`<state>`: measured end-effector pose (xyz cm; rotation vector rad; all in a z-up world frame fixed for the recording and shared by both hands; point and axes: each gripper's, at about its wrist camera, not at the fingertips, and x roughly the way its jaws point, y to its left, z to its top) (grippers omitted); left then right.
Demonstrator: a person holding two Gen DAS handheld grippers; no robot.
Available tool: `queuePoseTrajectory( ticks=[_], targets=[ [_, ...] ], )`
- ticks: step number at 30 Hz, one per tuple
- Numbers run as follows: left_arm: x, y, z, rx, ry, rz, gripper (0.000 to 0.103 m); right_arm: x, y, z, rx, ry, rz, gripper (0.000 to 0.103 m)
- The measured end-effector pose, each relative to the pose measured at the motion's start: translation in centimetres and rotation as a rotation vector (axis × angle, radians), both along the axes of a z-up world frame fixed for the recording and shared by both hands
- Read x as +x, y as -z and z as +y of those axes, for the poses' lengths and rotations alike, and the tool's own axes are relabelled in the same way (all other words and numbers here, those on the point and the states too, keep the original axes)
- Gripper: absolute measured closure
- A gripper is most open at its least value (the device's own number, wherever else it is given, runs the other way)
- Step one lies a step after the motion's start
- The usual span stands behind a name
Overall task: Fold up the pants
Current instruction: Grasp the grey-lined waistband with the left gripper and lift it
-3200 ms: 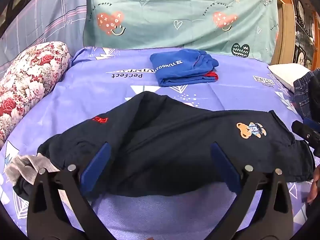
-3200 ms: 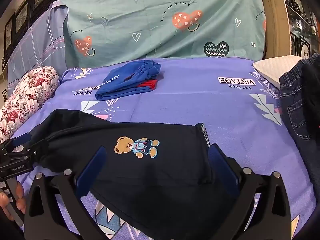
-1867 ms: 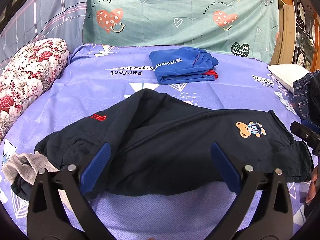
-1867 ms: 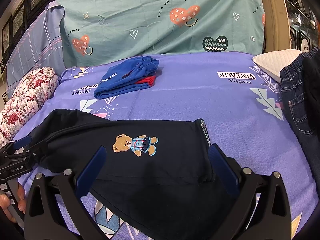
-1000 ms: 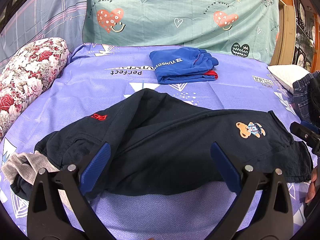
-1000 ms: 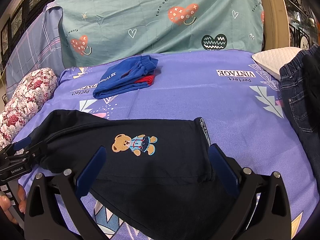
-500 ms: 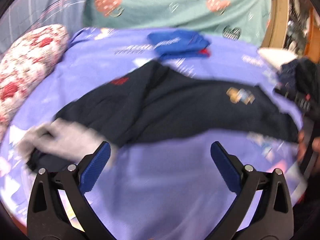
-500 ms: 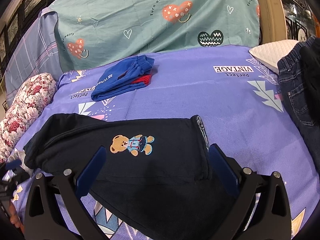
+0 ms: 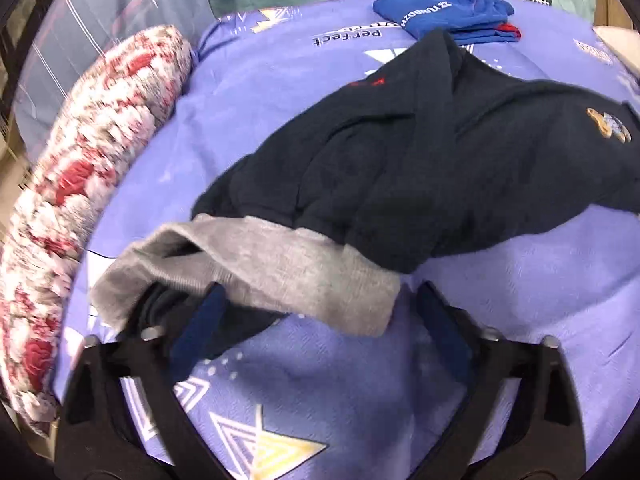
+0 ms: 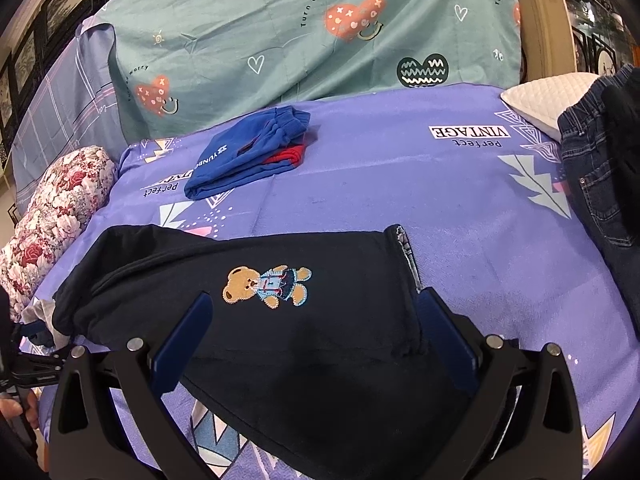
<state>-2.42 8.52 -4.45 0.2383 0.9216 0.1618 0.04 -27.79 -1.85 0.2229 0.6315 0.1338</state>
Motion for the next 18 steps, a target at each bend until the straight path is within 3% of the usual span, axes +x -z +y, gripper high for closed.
queuePoseTrajectory(
  ticks=[1,4,9,11,13,15,17,18],
  targets=[
    [0.2,-0.6,0.5,-0.017,0.011,-0.008,0.055,0.0,0.0,0.0,0.001,-0.001,0.001,0.001],
    [1.0,-2.6,1.8,-0.059,0.033,-0.011,0.077,0.1,0.0,0.1,0.001,-0.009,0.004,0.001],
    [6.0,-7.2,6.7,-0.099,-0.075,-0.091,0.078,0.3,0.2,0.1,0.001,-0.01,0.02,0.001],
    [8.9,-9.1,10.2,-0.135,-0.198,-0.148,0.058,0.5,0.3,-0.1,0.008,-0.002,0.029,0.001],
    [11.4,-10.2,14.5,-0.238,-0.355,-0.141,0.047,0.6,0.4,-0.3,0.012,0.011,0.035,0.001],
    [11.5,-11.1,16.2,-0.355,-0.378,-0.14,0.045,0.6,0.4,-0.7,0.021,0.031,0.038,0.001],
    [10.4,-11.7,15.2,-0.358,-0.33,-0.157,0.017,0.7,0.4,-1.4,0.04,0.047,0.048,0.001],
    [9.7,-11.6,14.4,-0.339,-0.3,-0.154,0.011,0.8,0.4,-1.7,0.051,0.052,0.059,0.001]
  ],
)
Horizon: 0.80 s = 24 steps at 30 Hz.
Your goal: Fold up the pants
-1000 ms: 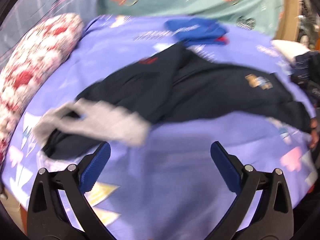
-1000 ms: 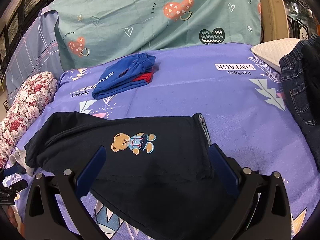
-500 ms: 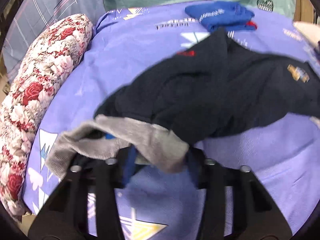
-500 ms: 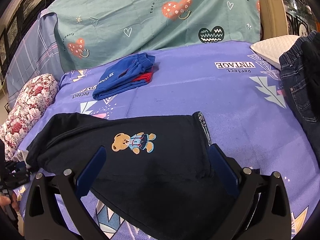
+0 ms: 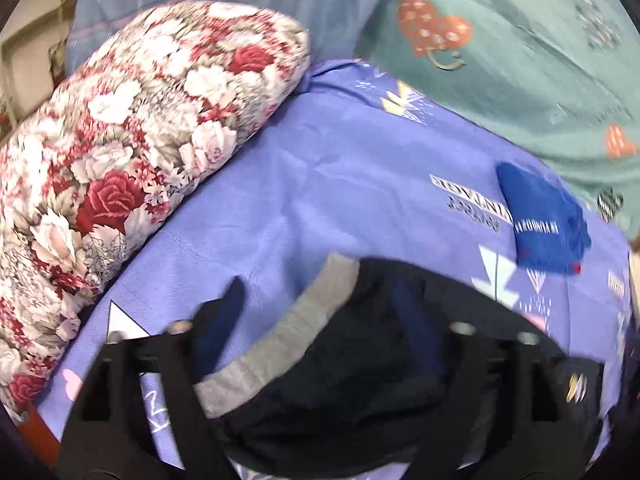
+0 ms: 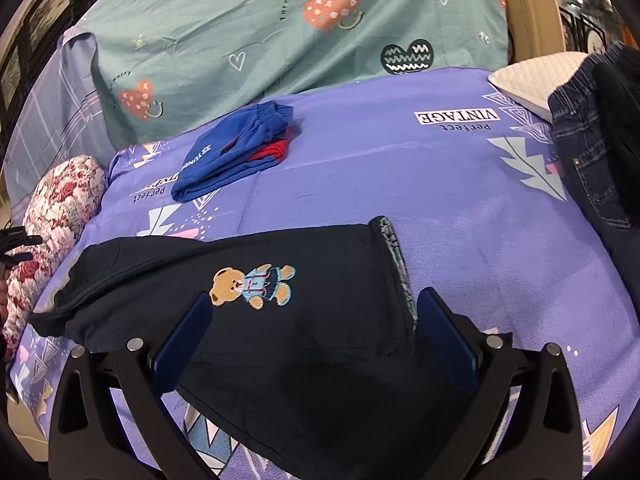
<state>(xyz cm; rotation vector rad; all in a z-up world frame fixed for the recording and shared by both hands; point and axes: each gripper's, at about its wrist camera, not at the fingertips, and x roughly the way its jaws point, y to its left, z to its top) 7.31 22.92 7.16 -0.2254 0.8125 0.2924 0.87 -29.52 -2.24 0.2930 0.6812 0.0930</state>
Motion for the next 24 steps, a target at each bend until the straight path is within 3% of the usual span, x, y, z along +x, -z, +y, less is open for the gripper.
queuePoseTrajectory(
  ticks=[3,5,8,13,18,19,20,21,22,24],
  targets=[
    [-2.8,1.9,-2.1,0.028,0.113,0.063,0.009,0.9,-0.2,-1.6,0.044,0.02,0.05,0.001],
    [-4.5,3.4,-1.8,0.02,0.138,0.101,0.009,1.9,-0.5,-2.7,0.053,0.027,0.079,0.001],
    [-6.0,5.4,-0.1,-0.013,0.121,0.137,0.009,4.3,-0.6,-4.1,0.068,0.018,0.142,0.001],
    [-5.9,7.5,4.4,-0.168,0.034,0.166,0.009,9.9,1.8,-4.9,0.098,-0.056,0.317,0.001],
    [-4.4,9.6,4.7,-0.19,0.034,0.233,0.003,12.5,3.4,-2.9,-0.032,-0.102,0.366,0.003],
    [-4.2,9.9,4.6,-0.19,0.033,0.241,0.002,12.4,3.1,-2.5,-0.041,-0.12,0.354,0.018],
    [-4.1,10.1,4.6,-0.195,0.035,0.246,0.002,12.3,2.8,-2.4,-0.02,-0.143,0.345,0.058],
    [-3.9,10.3,4.8,-0.203,0.033,0.247,0.002,12.1,2.5,-2.5,0.016,-0.169,0.337,0.078],
    [-3.9,10.4,4.8,-0.208,0.032,0.24,0.003,11.4,1.6,-2.6,0.045,-0.191,0.292,0.091],
    [-3.8,10.2,4.7,-0.199,0.033,0.213,0.008,9.1,-0.8,-2.3,0.069,-0.281,0.172,0.094]
  ],
)
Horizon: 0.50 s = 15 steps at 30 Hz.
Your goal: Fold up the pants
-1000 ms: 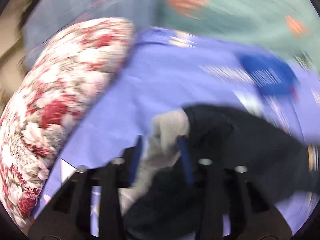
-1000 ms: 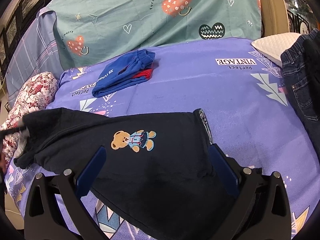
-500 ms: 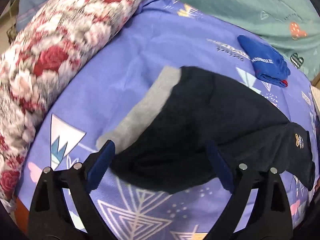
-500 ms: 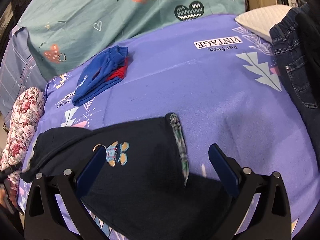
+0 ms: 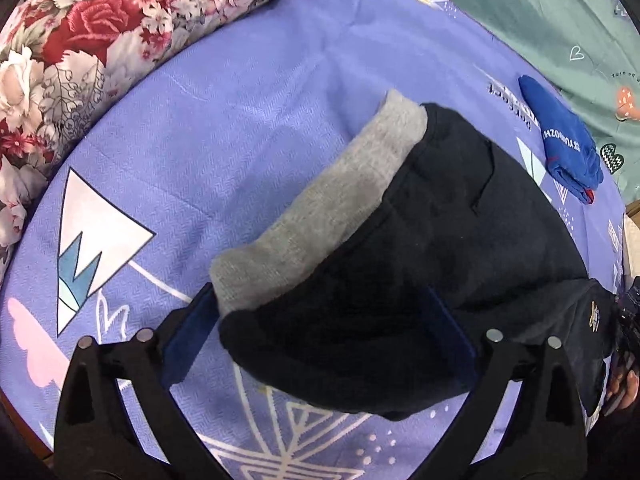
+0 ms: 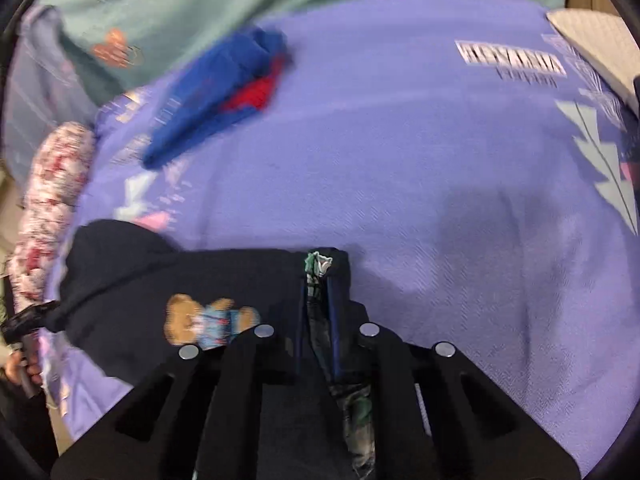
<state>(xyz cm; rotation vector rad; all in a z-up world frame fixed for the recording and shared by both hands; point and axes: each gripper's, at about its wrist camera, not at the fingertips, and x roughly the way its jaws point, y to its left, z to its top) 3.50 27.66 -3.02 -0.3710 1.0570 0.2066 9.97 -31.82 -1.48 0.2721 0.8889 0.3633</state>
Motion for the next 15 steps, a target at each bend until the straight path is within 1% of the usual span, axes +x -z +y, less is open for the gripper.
queuePoseTrajectory(
  ticks=[2,3,4,5,6,7,8,9,10,11,12,13,14,15],
  targets=[
    [-0.2,-0.1,0.4,0.021,0.001,0.007,0.032,-3.2,-2.4,0.8,0.056,-0.152,-0.096,0.095],
    [-0.4,-0.1,0.9,0.019,-0.011,0.01,0.033,-5.5,-3.5,1.5,0.069,-0.257,-0.147,0.096],
    [-0.7,-0.1,1.5,-0.006,-0.022,0.008,0.033,-8.0,-4.4,2.2,0.08,-0.381,-0.19,0.098],
    [-0.9,0.0,2.1,-0.019,-0.034,0.012,0.033,-11.5,-5.2,3.0,0.073,-0.526,-0.219,0.098],
    [-1.3,0.1,2.7,-0.021,-0.049,0.021,0.034,-14.0,-5.4,3.4,0.069,-0.621,-0.214,0.098],
    [-1.5,0.2,3.1,-0.015,-0.059,0.023,0.035,-15.7,-5.3,3.5,0.074,-0.685,-0.197,0.098],
    [-1.7,0.2,3.4,-0.015,-0.068,0.024,0.034,-18.1,-5.0,3.5,0.075,-0.762,-0.175,0.098],
    [-2.0,0.1,3.9,-0.019,-0.082,0.02,0.033,-20.1,-4.4,3.5,0.081,-0.822,-0.133,0.098],
    [-2.3,-0.1,4.2,-0.018,-0.093,0.014,0.033,-20.9,-4.0,3.3,0.076,-0.837,-0.11,0.098],
    [-2.4,-0.5,4.4,-0.017,-0.103,0.003,0.032,-21.9,-3.3,2.7,0.046,-0.823,-0.084,0.098],
    [-2.4,-0.9,4.4,-0.014,-0.103,-0.012,0.031,-22.0,-3.0,1.8,0.017,-0.767,-0.075,0.097],
    [-2.2,-1.4,4.1,-0.011,-0.092,-0.022,0.027,-21.3,-3.0,0.4,0.009,-0.685,-0.069,0.087],
    [-1.9,-1.7,3.6,-0.009,-0.074,-0.024,0.023,-20.4,-3.3,-0.8,-0.012,-0.6,-0.086,0.058],
    [-1.6,-1.9,3.1,-0.008,-0.06,-0.022,0.022,-19.3,-3.7,-1.9,-0.069,-0.477,-0.126,0.039]
  ],
)
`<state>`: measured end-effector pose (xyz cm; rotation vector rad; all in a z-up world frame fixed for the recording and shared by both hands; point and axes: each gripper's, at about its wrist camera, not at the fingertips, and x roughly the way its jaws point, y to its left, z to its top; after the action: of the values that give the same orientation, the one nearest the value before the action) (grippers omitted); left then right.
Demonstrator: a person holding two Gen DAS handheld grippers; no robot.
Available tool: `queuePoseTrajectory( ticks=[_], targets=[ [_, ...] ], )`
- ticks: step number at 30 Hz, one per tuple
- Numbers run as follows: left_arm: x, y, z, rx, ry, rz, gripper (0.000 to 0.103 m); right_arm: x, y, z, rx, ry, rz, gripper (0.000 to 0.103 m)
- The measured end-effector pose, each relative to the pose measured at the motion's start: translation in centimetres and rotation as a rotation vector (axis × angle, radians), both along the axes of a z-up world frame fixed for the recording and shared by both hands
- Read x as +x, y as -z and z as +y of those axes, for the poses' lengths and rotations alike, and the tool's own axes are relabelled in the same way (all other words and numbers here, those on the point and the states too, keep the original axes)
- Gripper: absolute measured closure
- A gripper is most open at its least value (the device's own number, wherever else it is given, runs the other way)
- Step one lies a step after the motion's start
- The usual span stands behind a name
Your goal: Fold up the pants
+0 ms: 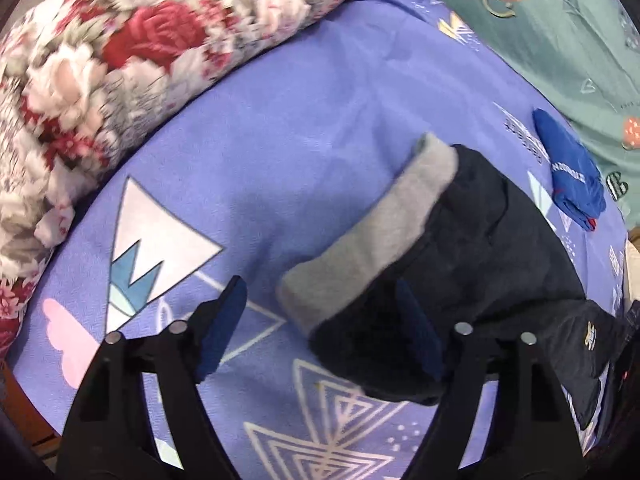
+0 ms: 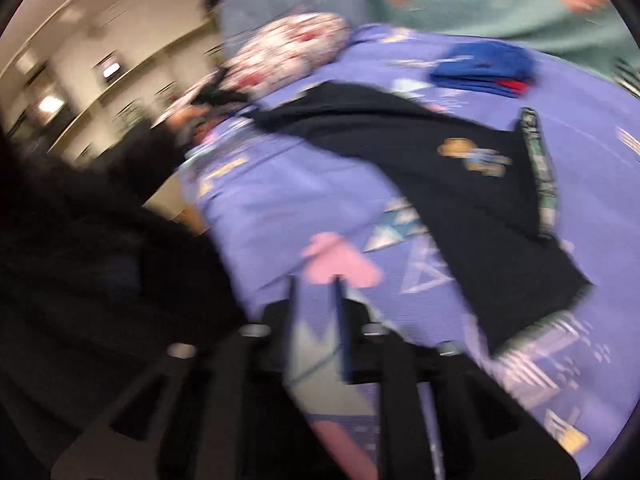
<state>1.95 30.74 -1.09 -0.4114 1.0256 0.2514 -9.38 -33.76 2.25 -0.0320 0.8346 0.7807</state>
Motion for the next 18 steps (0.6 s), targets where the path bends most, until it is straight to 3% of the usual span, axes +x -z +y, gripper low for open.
queuePoseTrajectory(
  ticks=[1,2,5,8,12,15,18],
  targets=[
    [0.4,-0.1,-0.6,0.001,0.013,0.005,0.02,0.9,-0.4,-0.5,-0.037,0.098,-0.058,0.009],
    [0.8,-0.2,-1.3,0.006,0.031,0.011,0.019,1.9,-0.7,-0.9,-0.056,0.159,-0.103,0.003],
    [1.9,-0.2,-4.0,0.063,0.071,0.027,0.01,6.8,-0.4,-0.8,-0.127,0.277,-0.128,0.003],
    [1.7,-0.1,-5.0,0.097,0.087,0.039,0.01,13.2,1.9,-0.5,-0.178,0.35,-0.048,0.003],
    [0.3,-0.1,-4.1,0.075,0.072,0.039,0.01,19.1,4.8,1.0,-0.142,0.405,0.067,0.005],
    [-0.8,-0.1,-3.1,0.073,0.051,0.041,0.01,22.2,7.1,2.3,-0.174,0.412,0.151,0.039],
    [-1.4,-0.4,-2.3,0.07,0.036,0.035,0.01,22.4,7.4,2.7,-0.162,0.375,0.147,0.069]
  ],
)
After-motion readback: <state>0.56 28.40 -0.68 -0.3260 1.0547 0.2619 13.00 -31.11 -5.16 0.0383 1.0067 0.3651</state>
